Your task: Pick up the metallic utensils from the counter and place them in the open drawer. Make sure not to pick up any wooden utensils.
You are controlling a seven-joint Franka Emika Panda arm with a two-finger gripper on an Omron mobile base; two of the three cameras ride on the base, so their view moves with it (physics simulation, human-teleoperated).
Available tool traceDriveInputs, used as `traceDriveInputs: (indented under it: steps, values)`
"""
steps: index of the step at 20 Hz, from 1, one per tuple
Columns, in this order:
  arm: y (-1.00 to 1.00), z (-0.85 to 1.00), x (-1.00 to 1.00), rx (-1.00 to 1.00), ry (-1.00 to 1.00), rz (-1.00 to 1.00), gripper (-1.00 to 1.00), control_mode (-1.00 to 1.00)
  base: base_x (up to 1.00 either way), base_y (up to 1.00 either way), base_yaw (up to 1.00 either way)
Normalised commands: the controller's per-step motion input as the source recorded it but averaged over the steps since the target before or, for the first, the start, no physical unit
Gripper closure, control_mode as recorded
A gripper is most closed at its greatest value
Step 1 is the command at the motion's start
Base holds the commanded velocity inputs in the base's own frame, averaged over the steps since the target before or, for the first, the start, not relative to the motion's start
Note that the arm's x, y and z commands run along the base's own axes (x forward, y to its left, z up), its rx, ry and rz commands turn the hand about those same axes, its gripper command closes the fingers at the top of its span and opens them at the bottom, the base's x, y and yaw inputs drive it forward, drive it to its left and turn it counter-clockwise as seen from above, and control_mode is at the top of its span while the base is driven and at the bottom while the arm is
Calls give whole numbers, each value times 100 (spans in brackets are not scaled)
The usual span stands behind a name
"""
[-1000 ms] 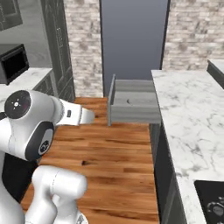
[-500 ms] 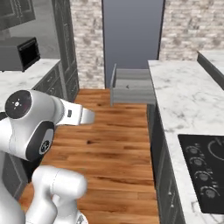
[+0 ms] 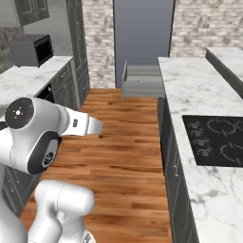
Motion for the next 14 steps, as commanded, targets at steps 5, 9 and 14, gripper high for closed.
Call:
traceDriveInputs:
  steps: [5, 9, 14]
  values:
    - [0, 0, 0, 0, 0, 0, -100, 100, -100, -19, 0]
    - [0, 0, 0, 0, 0, 0, -100, 100, -100, 2, 0]
    - [0, 0, 0, 0, 0, 0, -100, 100, -100, 6, 0]
